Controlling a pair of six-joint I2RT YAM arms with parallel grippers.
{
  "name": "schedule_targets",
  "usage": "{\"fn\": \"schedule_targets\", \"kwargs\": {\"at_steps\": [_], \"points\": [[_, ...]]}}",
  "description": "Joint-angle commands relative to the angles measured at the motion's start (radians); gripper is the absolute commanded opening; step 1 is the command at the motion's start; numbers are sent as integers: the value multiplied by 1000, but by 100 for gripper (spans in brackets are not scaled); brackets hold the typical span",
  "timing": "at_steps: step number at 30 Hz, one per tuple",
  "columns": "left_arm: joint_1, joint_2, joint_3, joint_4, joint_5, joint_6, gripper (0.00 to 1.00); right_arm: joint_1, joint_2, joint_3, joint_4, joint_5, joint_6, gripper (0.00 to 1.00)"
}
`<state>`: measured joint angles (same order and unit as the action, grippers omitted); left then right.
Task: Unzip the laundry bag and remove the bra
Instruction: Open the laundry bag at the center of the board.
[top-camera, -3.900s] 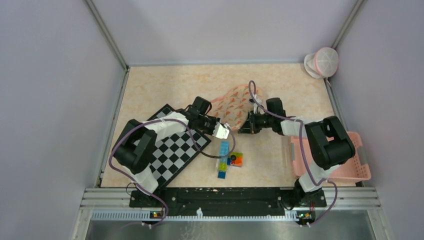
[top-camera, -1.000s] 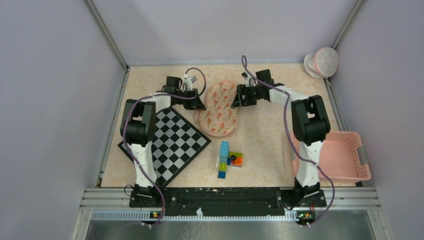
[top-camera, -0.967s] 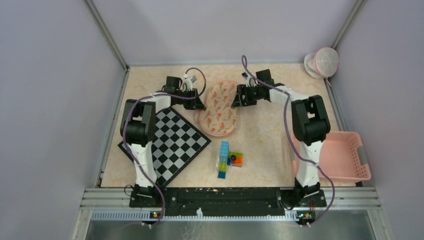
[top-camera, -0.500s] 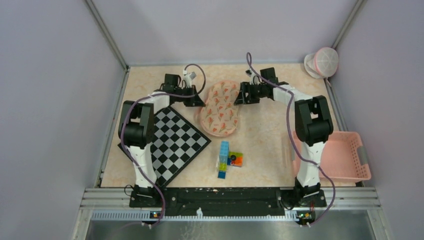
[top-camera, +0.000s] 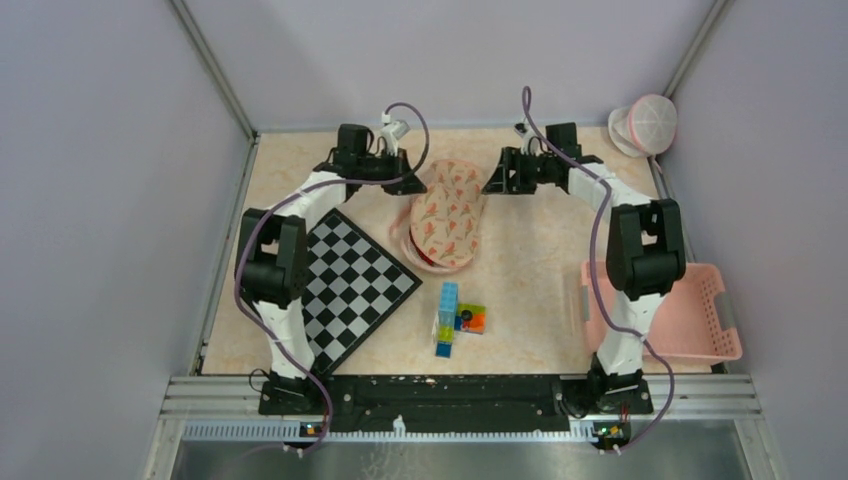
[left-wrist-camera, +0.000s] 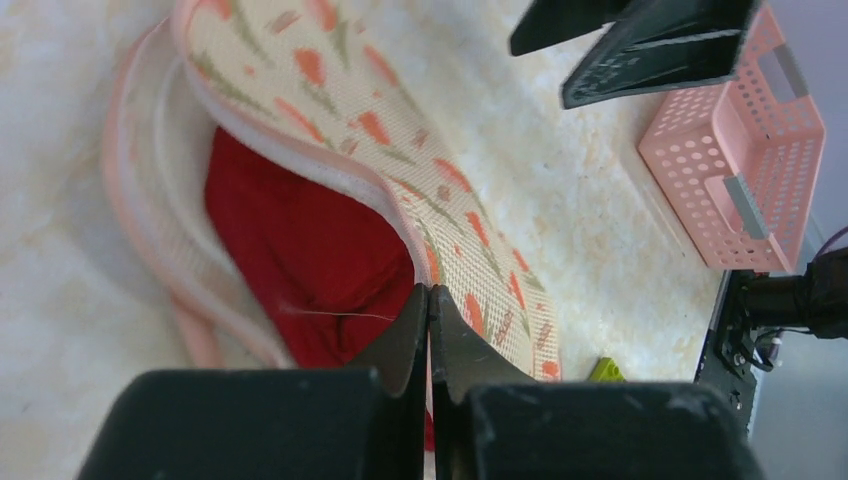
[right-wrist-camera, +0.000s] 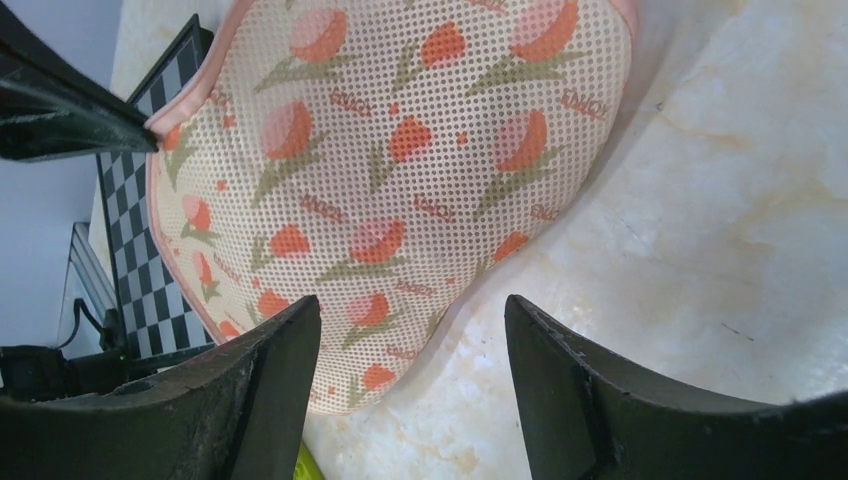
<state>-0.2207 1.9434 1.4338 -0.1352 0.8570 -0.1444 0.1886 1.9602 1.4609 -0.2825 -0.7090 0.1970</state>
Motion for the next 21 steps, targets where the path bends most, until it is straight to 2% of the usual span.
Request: {"fn": "schedule_targets", "kwargs": {"at_steps": [1,11,21], "points": [[-89,-59,103,-2,33,81,0,-35,-87,43,-5,-35,27,67],[-302,55,313,-54,-15,213,0,-140,-191,-21,-15,-43,53,67],[-427,267,487,-55,-103,246,0,-265,-294,-68,-81,-37,-5,67]]}}
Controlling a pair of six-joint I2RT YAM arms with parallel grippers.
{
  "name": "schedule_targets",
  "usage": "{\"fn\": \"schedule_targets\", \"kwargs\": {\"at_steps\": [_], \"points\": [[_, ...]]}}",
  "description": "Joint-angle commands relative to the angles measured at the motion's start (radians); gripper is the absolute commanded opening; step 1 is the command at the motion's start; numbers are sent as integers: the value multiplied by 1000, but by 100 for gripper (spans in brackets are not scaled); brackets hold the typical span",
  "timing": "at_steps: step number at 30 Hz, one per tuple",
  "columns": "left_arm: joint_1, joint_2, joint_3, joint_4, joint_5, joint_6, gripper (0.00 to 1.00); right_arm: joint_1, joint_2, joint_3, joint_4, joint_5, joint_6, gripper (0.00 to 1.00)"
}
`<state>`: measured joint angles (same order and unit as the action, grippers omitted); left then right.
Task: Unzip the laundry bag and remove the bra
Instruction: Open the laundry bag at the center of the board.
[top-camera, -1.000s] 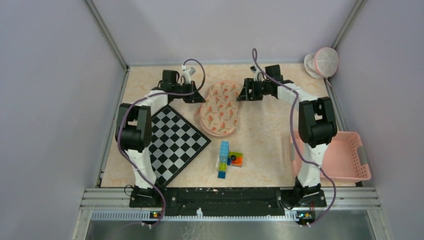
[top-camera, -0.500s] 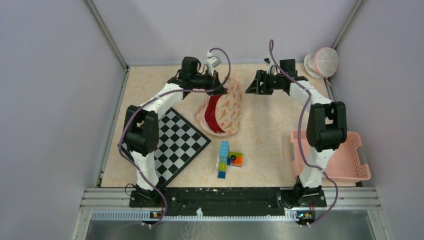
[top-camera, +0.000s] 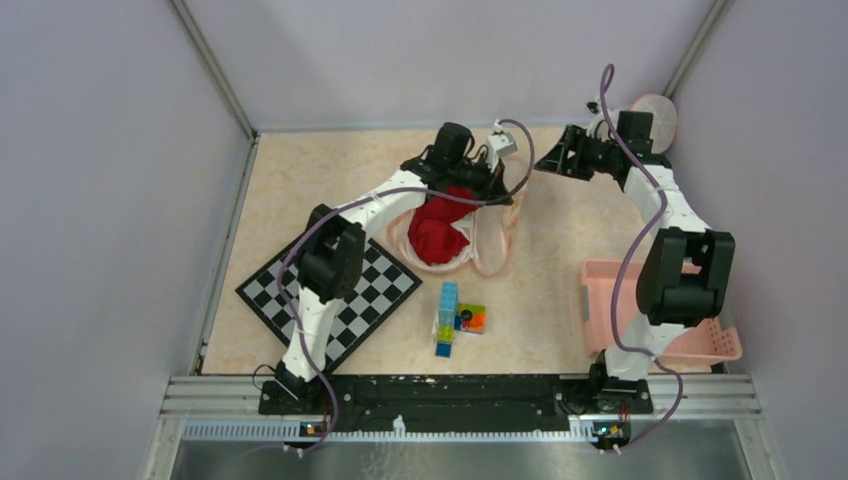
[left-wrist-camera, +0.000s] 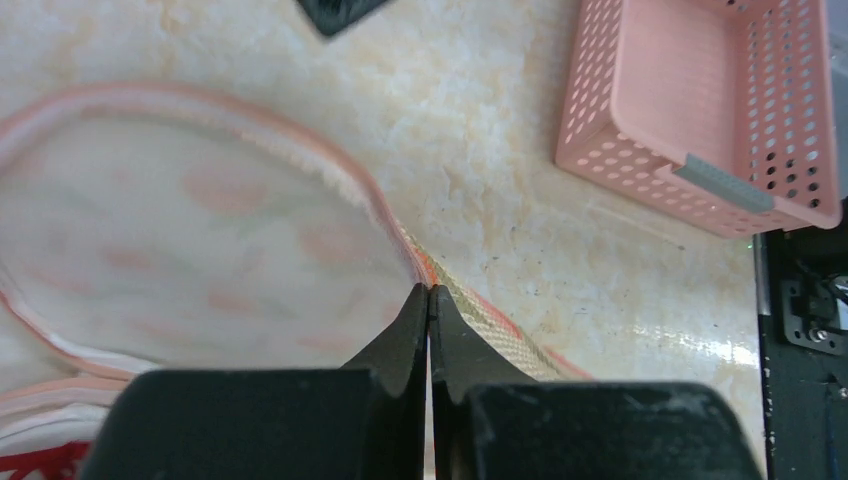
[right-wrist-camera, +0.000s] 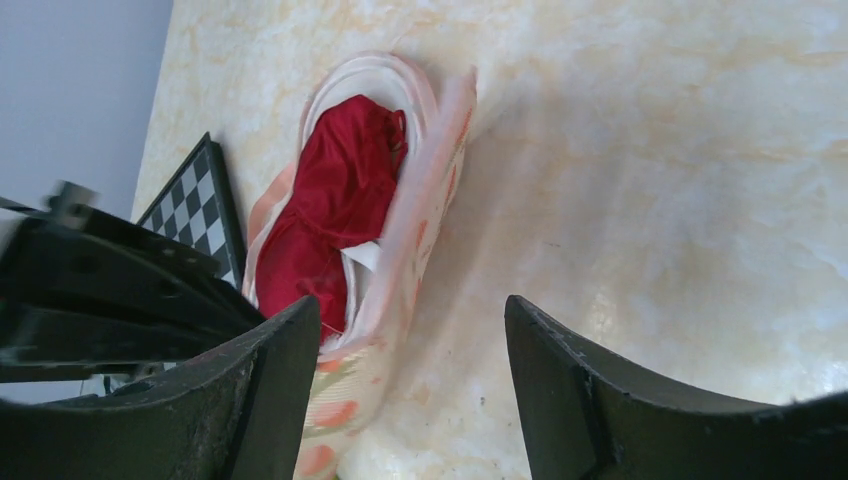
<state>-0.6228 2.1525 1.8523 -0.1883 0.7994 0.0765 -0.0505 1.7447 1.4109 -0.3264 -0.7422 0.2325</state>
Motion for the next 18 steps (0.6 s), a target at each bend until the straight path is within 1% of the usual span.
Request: {"fn": "schedule_targets", "kwargs": {"at_steps": [1,3,4,6,7,9,10,11,18], "points": [[-31,75,78,-3,-47,26,0,-31,-87,-22,-51,-1,-53,67],[-45,106,99,-14,-58,34,2,-41,-106,-28,-75,5,-79,67],[-51,123,107,-21,-66,38,7,-46,-113,-31,-91,8,-91,67],[-57,141,117,-30,-72,39,23,-53,-127,-33,-117,17,-117,67],[-59,146,119,-30,-76,34,34,-56,-134,-34,-132,20,-129,67],[-58,143,119,-28,-78,20,50,-65,-150,-37,-160,26,-151,67],[-58,139,120,-26,-80,13,54,-69,-160,-39,-174,28,-163,67],[-59,132,118,-24,-81,8,61,-74,-169,-43,-185,31,-174,67],[-56,62,76,-34,-102,4,82,-95,-236,-82,-250,57,-227,68]]}}
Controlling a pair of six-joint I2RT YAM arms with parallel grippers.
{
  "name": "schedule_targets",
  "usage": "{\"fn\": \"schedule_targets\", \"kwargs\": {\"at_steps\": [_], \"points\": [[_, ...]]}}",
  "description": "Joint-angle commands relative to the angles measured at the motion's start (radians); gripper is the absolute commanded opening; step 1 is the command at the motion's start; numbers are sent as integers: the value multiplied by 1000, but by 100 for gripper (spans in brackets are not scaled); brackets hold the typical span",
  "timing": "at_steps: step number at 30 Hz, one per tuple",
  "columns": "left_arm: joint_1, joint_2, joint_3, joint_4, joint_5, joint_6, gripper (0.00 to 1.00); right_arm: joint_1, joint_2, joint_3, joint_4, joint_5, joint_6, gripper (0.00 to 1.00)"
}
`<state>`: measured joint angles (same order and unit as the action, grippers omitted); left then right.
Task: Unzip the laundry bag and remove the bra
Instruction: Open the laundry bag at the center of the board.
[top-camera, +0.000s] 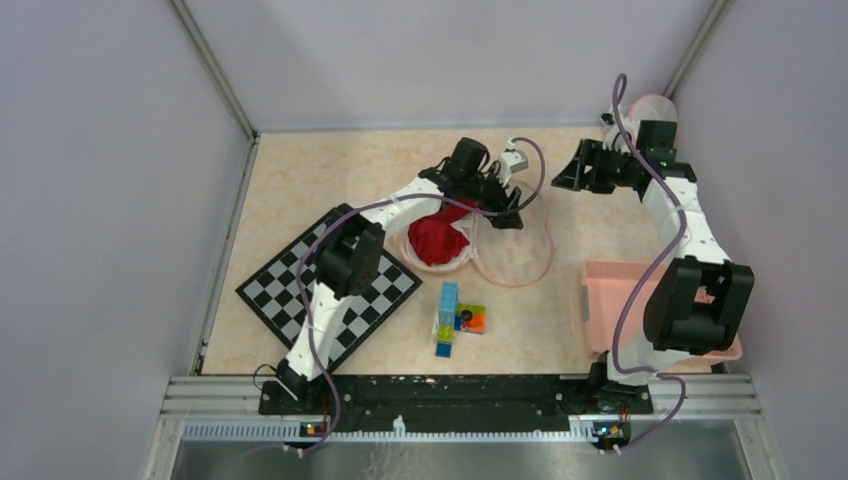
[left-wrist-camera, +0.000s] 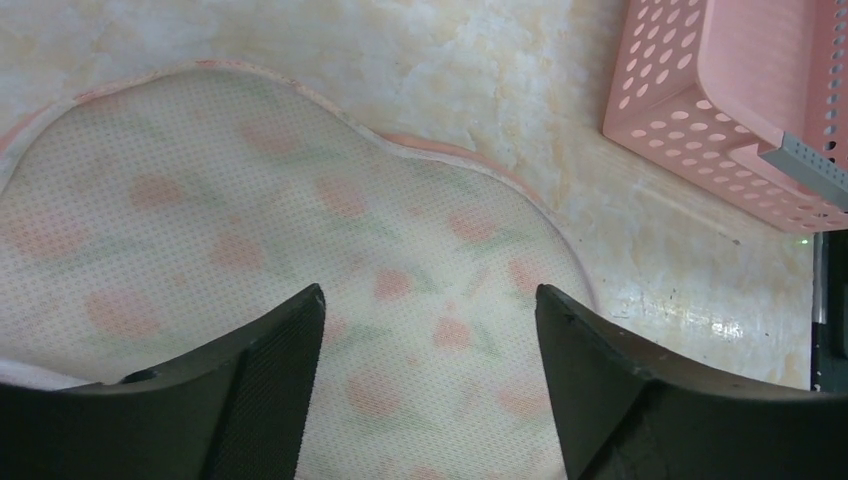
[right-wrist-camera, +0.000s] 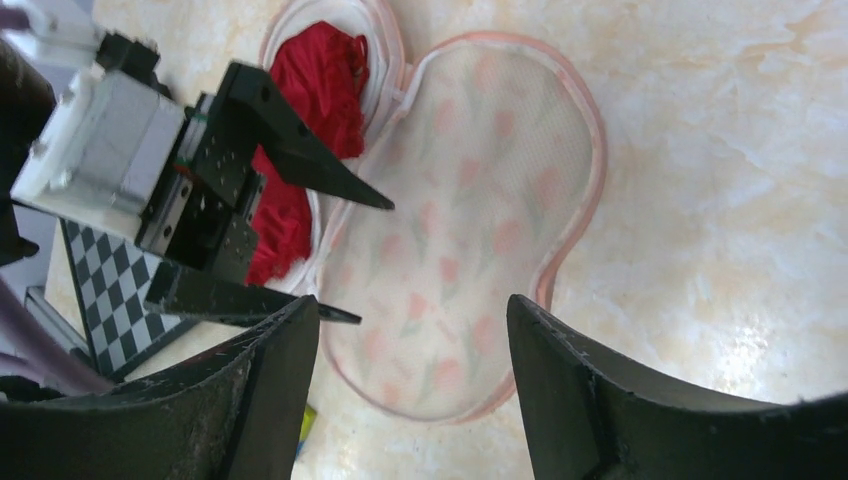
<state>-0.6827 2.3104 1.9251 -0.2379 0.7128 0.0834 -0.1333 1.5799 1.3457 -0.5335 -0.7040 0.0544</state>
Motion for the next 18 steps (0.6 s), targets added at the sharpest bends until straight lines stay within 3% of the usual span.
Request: {"fn": "schedule_targets", "kwargs": {"at_steps": [1,4,14,18], "points": [[7,-109,-7,9,-25,-4,86,-12,-79,-24,-45,21,-64,69],[35,-163,-73,21,-46,-34,98,-12,-96,-49,-36,20,-88,69],[202,-317,-285,39,-96,-60,99,52,-16,-38,-7,-8,-98,67],[253,-353,-347,24,-105,-5,99,93,31,14,-83,16,-162,67]]}}
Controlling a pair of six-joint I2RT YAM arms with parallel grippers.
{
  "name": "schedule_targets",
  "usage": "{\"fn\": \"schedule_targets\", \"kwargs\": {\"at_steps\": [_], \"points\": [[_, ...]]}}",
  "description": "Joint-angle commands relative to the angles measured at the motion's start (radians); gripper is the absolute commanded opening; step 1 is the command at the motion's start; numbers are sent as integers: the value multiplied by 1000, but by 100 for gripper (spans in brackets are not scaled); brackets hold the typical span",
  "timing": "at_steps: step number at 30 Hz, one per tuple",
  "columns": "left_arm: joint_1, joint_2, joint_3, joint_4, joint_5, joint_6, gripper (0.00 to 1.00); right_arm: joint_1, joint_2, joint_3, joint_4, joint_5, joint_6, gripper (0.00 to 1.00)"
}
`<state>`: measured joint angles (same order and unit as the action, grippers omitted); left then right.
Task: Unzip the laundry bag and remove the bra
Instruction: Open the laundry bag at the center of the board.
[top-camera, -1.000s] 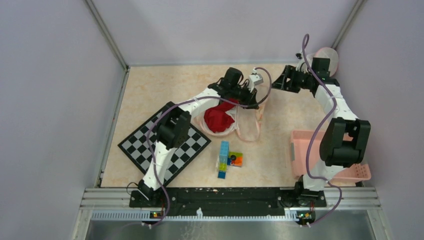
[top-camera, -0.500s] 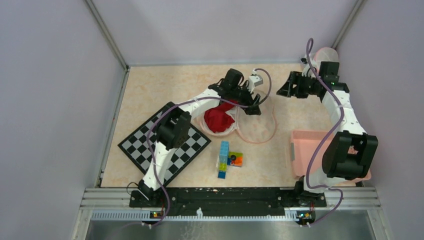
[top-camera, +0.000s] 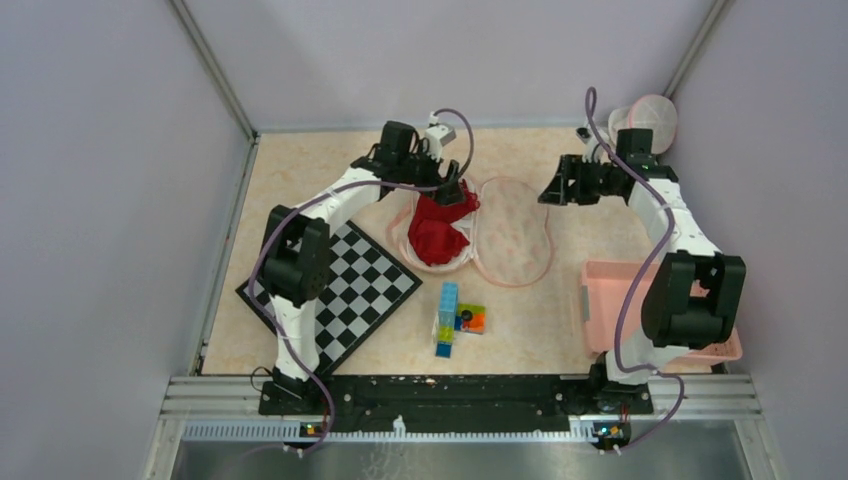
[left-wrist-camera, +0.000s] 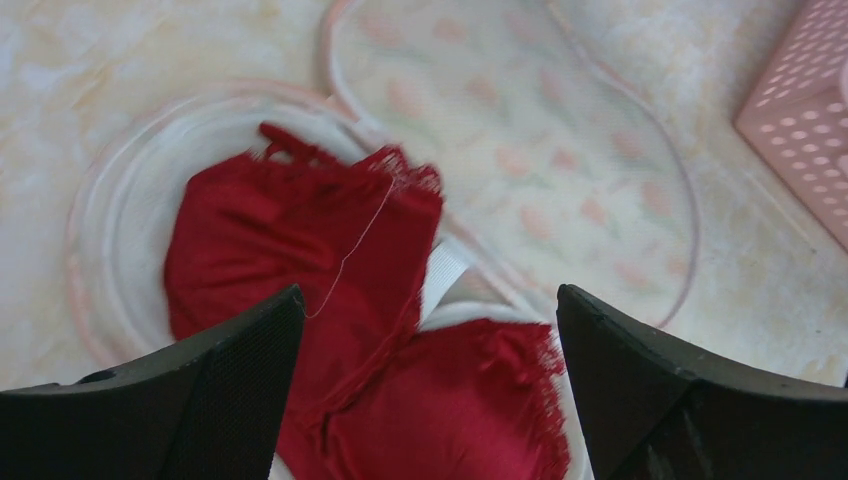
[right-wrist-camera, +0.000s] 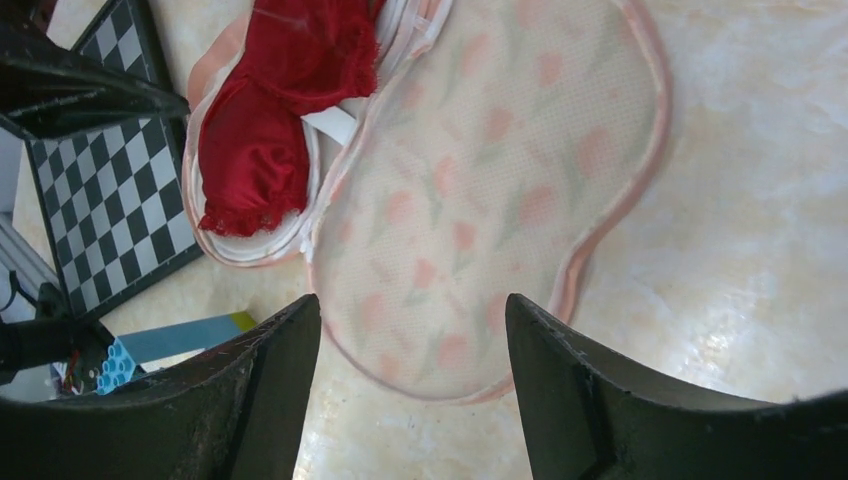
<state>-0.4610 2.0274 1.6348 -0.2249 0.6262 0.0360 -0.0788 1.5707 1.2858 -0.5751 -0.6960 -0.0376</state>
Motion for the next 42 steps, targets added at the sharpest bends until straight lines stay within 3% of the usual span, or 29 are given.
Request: {"fn": "schedule_targets", "kwargs": {"at_steps": [1,5,11,14,18,23,31,36,42], "points": [[39,-80,-71,8,-23,53,99,40,40,80,-62,12,-80,67],[57,-114,-114,-1,-21,73,99,14,17,148,-284,93,-209,67],[56,-119,-157,39,-5,44,99,-148,-151,149,-551,203,-409,68],[56,-89,-138,61,12,3,99,-192,-242,60,-585,320,-472,70],[57,-51,-96,61,31,-24,99,-348,-313,-95,-563,371,-515,70],[57,-26,-90,80,58,-73,99,-487,-334,-256,-454,434,-591,71],[56,-27,-69,81,48,-60,99,-490,-398,-543,78,439,-514,76],[56,-41,-70,64,36,-45,99,-489,-322,-580,261,377,-461,78],[56,-66,-96,54,21,-11,99,-464,-202,-518,348,346,-404,79]]}}
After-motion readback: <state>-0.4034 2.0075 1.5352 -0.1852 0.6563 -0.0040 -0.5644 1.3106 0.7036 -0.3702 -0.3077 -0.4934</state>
